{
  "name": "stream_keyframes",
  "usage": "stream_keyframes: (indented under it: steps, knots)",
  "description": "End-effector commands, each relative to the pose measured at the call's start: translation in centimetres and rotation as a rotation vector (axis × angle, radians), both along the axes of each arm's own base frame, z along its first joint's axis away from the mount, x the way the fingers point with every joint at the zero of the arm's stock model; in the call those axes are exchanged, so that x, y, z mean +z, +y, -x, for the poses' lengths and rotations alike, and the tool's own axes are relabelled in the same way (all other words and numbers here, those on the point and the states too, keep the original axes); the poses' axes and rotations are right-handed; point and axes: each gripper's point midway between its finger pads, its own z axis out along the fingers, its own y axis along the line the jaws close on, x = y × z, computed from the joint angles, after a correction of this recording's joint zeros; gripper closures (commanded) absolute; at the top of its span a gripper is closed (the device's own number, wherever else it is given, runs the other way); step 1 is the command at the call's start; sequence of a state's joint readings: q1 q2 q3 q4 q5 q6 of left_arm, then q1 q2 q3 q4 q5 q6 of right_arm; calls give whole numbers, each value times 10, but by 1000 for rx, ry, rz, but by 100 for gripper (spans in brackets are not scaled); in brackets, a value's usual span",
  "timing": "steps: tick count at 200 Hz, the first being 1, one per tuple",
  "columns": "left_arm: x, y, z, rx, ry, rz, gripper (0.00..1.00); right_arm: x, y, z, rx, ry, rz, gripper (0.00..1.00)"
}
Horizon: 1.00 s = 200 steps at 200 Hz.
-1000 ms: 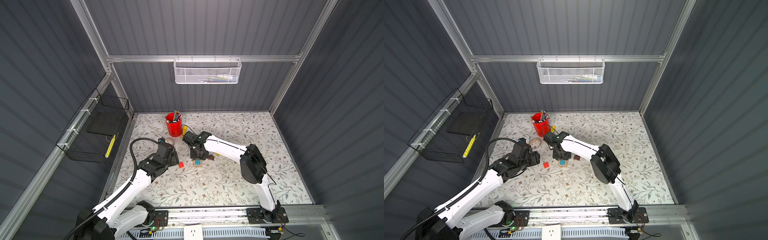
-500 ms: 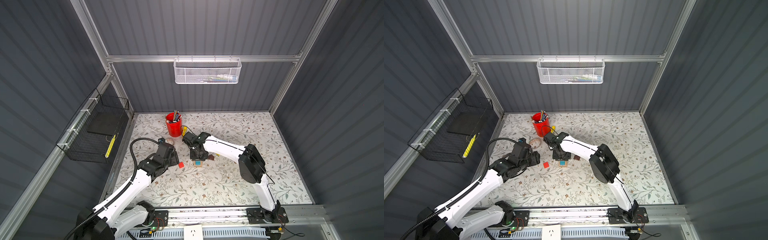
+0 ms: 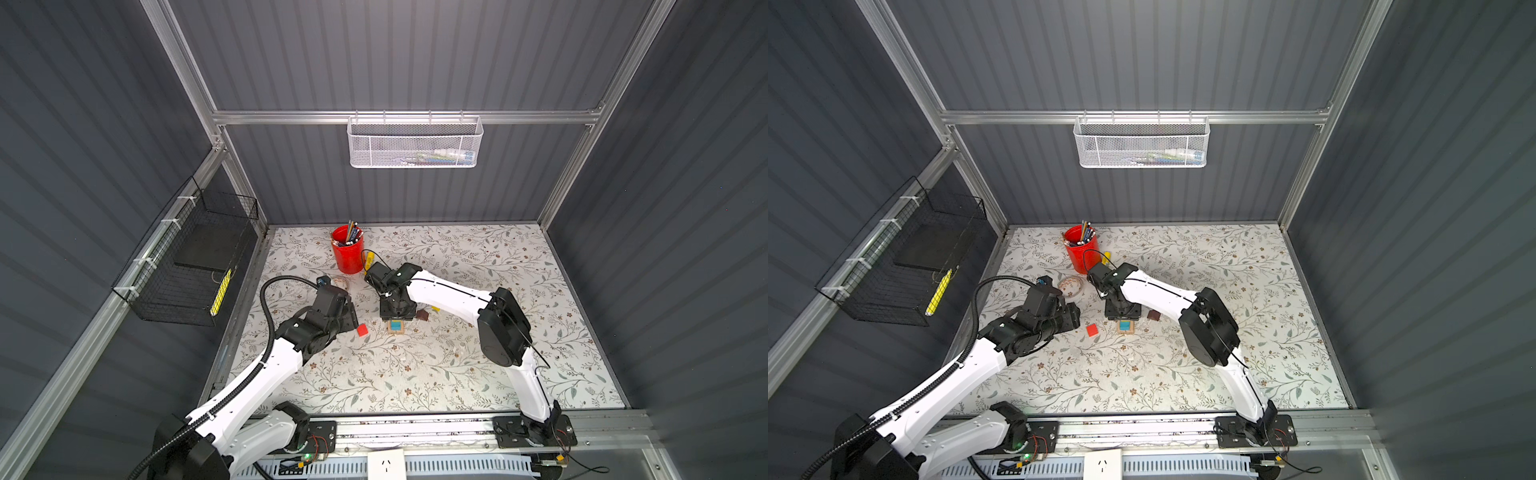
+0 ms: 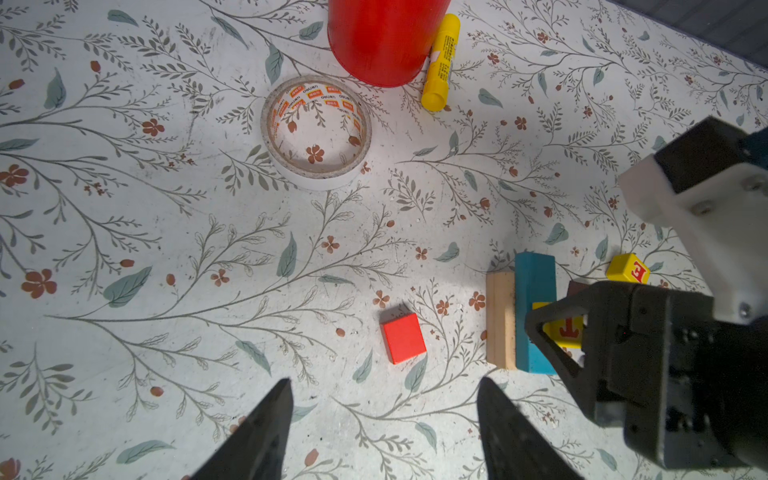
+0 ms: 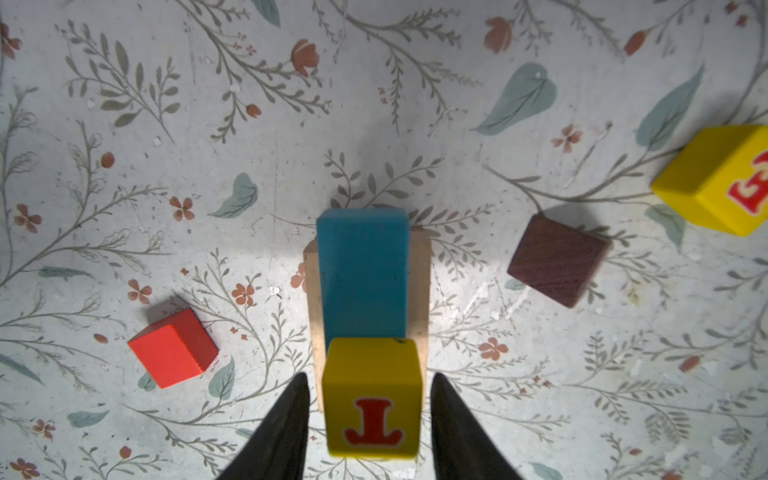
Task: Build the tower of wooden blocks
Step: 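Lower the yellow L cube onto the teal bar with the right gripper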
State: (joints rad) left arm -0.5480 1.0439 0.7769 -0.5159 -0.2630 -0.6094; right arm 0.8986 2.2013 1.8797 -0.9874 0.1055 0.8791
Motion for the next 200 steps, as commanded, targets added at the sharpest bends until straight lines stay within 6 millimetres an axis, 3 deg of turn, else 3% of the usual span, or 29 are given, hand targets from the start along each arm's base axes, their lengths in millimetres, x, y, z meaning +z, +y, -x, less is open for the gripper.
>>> stream_keyframes:
  steps: [1,200]
  knots:
    - [4,4,-2,5,-6,-14,30,-9,-2,-5,-9,5,25,52]
    - [3,4,-1,5,-3,-16,29,-15,0,-9,-11,5,30,62]
